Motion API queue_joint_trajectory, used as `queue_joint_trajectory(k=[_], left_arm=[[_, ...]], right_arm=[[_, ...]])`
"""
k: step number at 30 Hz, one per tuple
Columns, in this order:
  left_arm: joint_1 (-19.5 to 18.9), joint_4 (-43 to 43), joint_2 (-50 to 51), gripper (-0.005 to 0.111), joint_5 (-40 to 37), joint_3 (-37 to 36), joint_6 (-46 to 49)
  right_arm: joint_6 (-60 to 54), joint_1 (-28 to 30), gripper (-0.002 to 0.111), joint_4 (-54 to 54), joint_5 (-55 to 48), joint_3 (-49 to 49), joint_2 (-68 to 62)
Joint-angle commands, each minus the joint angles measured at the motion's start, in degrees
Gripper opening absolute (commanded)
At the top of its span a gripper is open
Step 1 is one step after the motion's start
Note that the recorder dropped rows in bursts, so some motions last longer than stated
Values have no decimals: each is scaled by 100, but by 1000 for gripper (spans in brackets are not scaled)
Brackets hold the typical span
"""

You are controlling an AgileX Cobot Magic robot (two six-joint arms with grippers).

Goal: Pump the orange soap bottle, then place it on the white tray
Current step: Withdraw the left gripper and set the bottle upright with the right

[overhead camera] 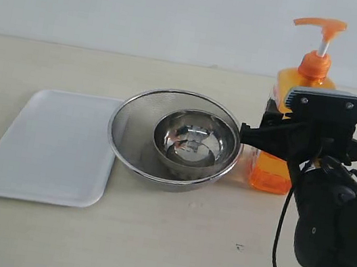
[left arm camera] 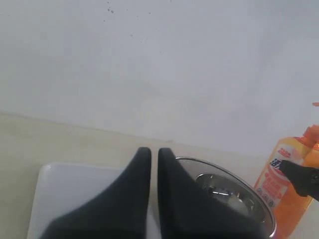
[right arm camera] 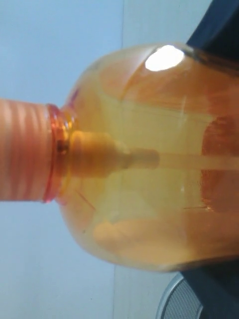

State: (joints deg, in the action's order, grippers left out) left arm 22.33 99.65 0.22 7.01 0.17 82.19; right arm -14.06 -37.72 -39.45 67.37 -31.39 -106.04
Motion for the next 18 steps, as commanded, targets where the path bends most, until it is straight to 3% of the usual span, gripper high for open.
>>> queue_joint_trajectory(k=[1,18], left_arm=[[-6,30,-22,5,-105,-17,-38],[-6,30,-22,5,-105,-17,-38]], right_arm=[[-20,-4,0,64,-614,56,-41],[15,-4,0,64,-614,56,-41]])
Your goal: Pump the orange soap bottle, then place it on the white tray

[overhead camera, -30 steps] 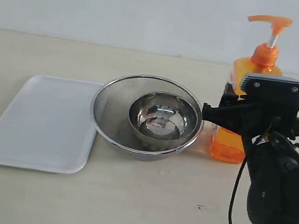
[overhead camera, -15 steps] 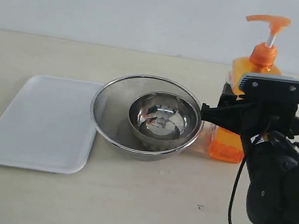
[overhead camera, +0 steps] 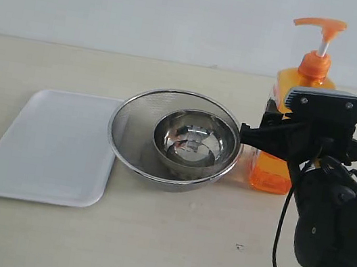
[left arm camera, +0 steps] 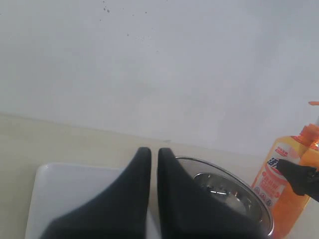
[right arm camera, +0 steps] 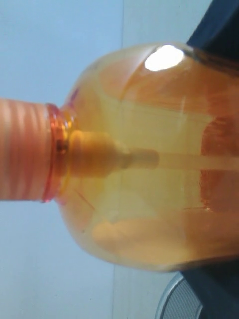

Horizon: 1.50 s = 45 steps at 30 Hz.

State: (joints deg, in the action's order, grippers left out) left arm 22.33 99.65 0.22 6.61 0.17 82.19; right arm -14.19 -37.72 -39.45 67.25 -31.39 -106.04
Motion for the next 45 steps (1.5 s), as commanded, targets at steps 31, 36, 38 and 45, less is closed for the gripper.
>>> queue_joint_trajectory(k=[31,36,38,45], left_arm=[[-1937,30,-22,5,-1591,-17,-137],[-1937,30,-22,5,-1666,-17,-1181],[-1937,30,-22,5,-1676,-17,-1395],[-1937,30,-22,5,-1676,-17,-1700]], right_arm=[[30,-4,0,88,-603,56,-41],[30,-4,0,88,-603,56,-41],[30,-4,0,88,-603,56,-41],[30,-4,0,88,-603,56,-41]])
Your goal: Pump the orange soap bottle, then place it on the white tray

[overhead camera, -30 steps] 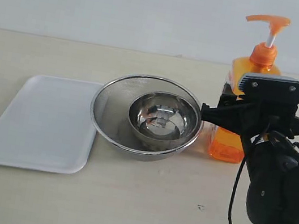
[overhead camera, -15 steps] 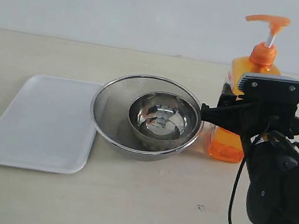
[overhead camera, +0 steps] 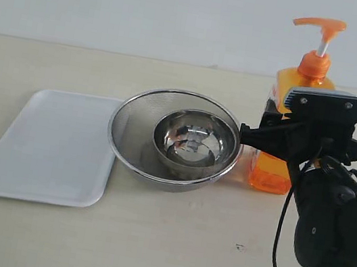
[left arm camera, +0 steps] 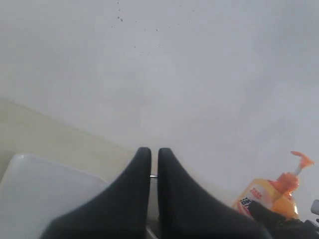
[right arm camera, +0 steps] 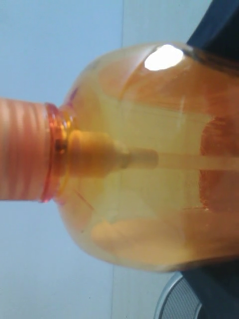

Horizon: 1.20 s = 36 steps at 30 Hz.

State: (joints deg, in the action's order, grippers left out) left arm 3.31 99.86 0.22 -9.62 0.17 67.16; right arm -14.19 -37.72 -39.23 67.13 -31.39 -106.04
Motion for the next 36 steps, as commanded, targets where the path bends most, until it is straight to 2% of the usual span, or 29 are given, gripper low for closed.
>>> queue_joint_trajectory(k=[1,6,16,24,25,28,31,32,34,36], left_arm=[[-34,9,-22,5,-53,-17,-173],[-34,9,-22,5,-104,149,224],[-34,9,-22,5,-360,284,208],[-34,9,-22,5,-566,732,155],[-34,-215,-22,5,-566,758,29],[-34,-1835,-22,5,-538,810,-1264],[-34,-3878,-22,5,-433,820,-3375],[-34,-4906,-22,5,-394,820,-4165],[-34,-6326,-22,5,-349,820,-5585],[-34,-7318,-22,5,-324,820,-6373]], right_arm=[[30,-4,0,66,-591,56,-41],[30,-4,0,66,-591,56,-41],[30,-4,0,66,-591,56,-41],[30,-4,0,65,-528,56,-41],[30,-4,0,65,-528,56,-41],[30,-4,0,65,-528,56,-41],[30,-4,0,65,-528,56,-41],[30,-4,0,65,-528,56,-41],[30,-4,0,65,-528,56,-41],[30,-4,0,65,-528,56,-41]])
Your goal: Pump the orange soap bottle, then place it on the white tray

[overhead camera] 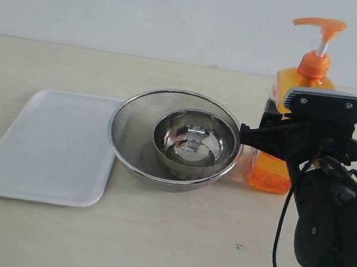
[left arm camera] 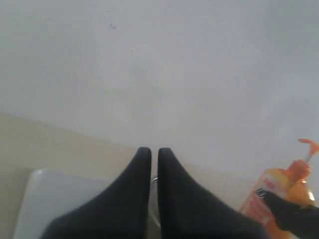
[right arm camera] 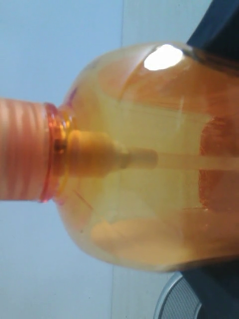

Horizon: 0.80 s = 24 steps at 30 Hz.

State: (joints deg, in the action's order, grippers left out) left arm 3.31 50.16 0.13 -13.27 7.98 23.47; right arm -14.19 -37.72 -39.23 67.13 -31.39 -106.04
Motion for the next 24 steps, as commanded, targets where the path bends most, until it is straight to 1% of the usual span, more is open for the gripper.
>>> queue_joint_trajectory(k=[1,3,4,8,12,16,18,24], left_arm=[[-34,-2769,-13,5,41,40,-2233],[-34,-3400,-13,5,41,27,-2451],[-34,-3705,-13,5,173,-35,-2476],[-34,-3798,-13,5,680,-293,-2476],[-34,-4255,-13,5,1240,-754,-2490],[-34,-4544,-13,5,1251,-798,-2782],[-34,-4544,-13,5,976,-798,-2782],[-34,-4557,-13,5,598,-798,-2758]], right_arm=[[30,-4,0,65,-528,56,-41],[30,-4,0,65,-528,56,-41],[30,-4,0,65,-528,56,-41],[30,-4,0,65,-528,56,-41],[30,-4,0,65,-528,56,-41],[30,-4,0,65,-528,56,-41],[30,-4,0,65,-528,56,-41],[30,-4,0,65,-528,56,-41]])
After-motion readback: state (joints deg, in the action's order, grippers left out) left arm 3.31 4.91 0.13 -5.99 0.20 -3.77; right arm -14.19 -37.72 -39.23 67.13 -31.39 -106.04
